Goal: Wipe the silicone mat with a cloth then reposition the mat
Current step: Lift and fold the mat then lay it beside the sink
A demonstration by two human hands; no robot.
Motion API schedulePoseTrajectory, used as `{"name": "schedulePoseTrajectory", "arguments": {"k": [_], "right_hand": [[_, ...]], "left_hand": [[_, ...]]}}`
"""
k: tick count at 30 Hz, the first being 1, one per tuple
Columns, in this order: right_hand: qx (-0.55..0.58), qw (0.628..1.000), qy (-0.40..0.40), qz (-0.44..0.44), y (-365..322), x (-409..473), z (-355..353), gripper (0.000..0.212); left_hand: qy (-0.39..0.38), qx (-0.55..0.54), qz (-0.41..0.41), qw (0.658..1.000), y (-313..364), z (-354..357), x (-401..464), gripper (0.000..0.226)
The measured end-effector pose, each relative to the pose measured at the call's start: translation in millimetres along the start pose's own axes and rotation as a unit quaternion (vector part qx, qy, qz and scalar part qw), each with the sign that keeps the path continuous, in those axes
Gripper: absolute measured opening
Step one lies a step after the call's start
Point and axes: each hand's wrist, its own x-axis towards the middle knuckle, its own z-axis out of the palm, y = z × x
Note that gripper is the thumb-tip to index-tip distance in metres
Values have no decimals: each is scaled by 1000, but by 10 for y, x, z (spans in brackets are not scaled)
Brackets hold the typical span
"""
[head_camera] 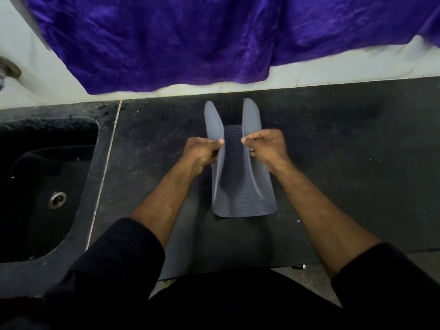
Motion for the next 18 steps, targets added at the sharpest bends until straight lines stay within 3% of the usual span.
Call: {"name": "schedulePoseTrajectory", "arguments": {"k": [6,18], "right_hand": [[9,1000,-15,-3,39,-120,171,7],[32,999,-27,-12,34,-190,175,8]], "left_hand": [[-24,-31,-22,999,-50,158,-1,10],[-28,-55,-49,997,-47,173,5,4]]}}
